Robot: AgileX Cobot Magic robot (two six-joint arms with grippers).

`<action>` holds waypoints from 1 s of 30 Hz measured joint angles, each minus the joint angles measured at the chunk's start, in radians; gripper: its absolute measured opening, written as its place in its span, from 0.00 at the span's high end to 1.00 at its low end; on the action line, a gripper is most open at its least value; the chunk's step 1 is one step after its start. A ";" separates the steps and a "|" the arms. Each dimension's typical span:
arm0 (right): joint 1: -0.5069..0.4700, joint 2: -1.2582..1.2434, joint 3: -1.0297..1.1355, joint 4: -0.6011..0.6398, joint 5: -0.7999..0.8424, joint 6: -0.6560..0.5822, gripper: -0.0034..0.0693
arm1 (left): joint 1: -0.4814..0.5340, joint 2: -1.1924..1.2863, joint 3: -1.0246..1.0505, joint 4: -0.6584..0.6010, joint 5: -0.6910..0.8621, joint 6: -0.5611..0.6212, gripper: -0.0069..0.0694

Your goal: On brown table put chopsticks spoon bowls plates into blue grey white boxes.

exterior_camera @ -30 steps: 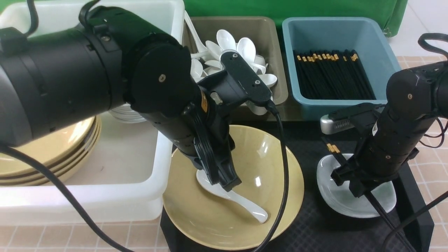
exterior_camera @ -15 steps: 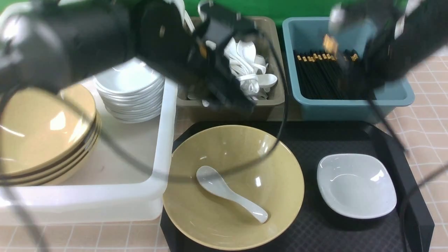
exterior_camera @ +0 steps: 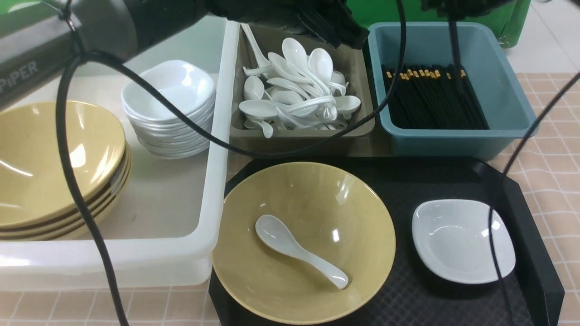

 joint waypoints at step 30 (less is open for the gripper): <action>0.462 -0.382 0.452 0.130 0.600 -0.334 0.30 | 0.237 -0.814 0.900 0.006 0.053 -0.097 0.91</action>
